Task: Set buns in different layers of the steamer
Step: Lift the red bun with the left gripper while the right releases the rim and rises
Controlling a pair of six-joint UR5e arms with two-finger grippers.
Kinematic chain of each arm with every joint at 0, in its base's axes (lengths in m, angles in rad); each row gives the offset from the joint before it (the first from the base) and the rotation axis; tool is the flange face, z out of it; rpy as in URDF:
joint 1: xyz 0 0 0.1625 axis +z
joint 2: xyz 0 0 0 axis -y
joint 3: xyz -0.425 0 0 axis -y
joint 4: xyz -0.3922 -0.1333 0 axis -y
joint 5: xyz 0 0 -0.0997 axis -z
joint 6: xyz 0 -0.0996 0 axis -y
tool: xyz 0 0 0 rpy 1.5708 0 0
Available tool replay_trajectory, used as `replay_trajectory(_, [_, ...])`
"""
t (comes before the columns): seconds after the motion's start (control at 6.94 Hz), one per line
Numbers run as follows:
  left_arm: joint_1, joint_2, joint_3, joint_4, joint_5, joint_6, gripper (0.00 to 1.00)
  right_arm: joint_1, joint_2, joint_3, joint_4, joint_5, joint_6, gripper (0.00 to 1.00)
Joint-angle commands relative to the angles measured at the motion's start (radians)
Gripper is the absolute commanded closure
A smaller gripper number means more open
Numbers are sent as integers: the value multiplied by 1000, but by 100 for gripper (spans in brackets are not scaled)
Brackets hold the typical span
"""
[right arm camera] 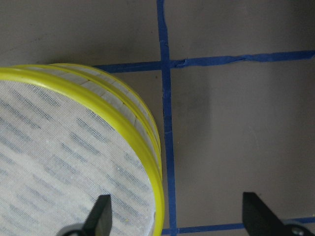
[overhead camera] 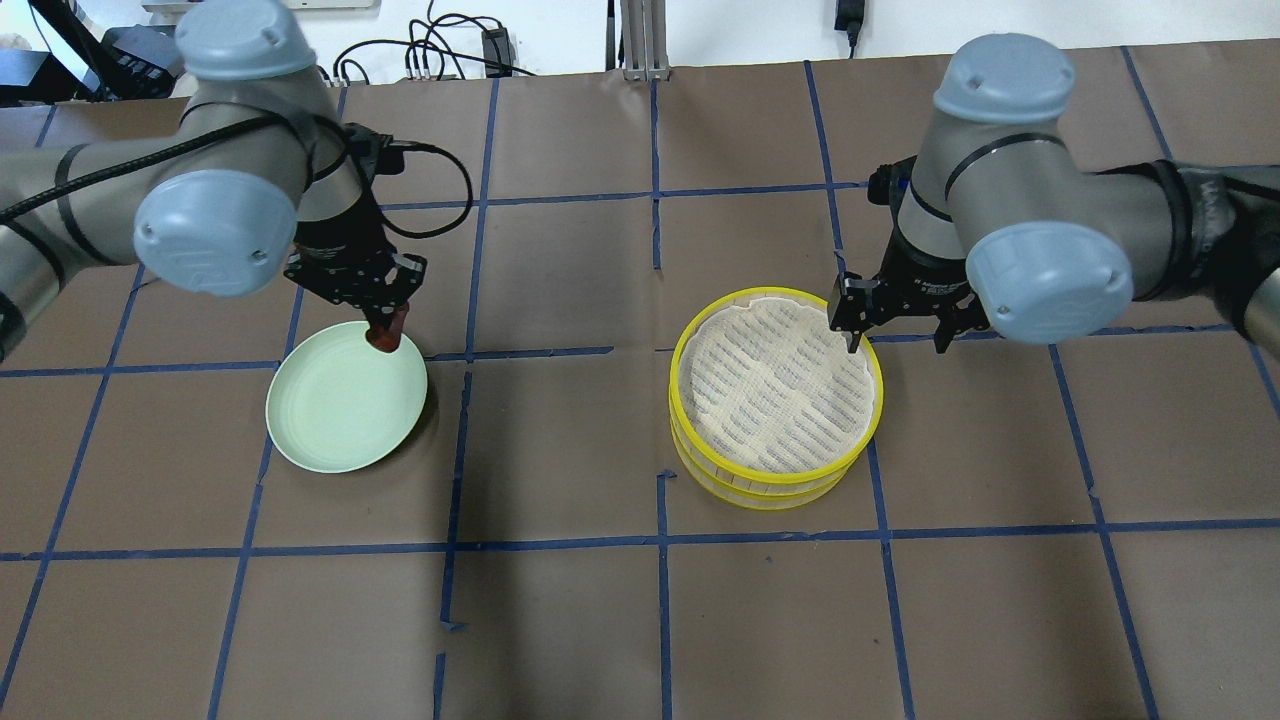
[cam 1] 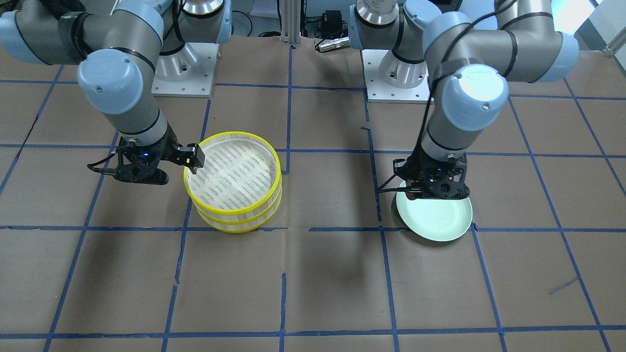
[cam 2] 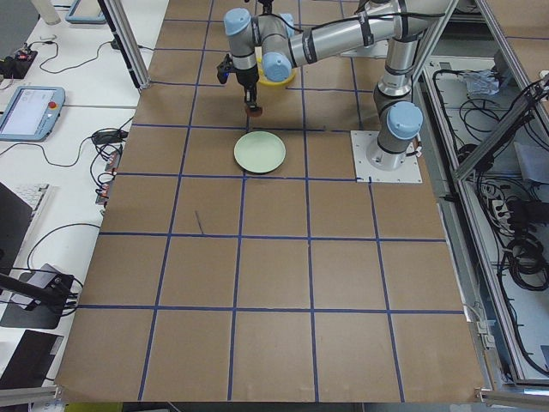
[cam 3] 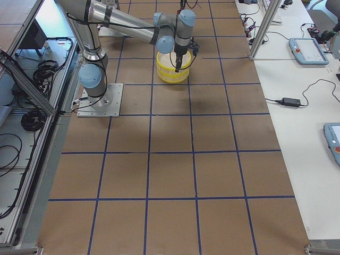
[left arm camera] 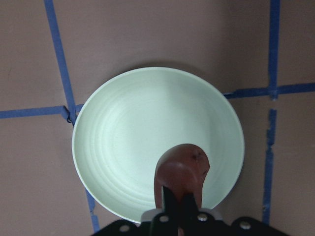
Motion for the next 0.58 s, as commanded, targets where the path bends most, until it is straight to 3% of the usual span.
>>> replay_trajectory(0.0, [-252, 1, 47, 6, -71, -290, 93, -102, -20, -156, 200, 4, -38, 0])
replay_trajectory(0.14, [-325, -22, 53, 77, -147, -431, 93, -126, -65, -212, 298, 4, -107, 0])
replay_trajectory(0.43, [-400, -97, 51, 203, -232, -581, 93, -130, -114, -270, 339, 9, -120, 0])
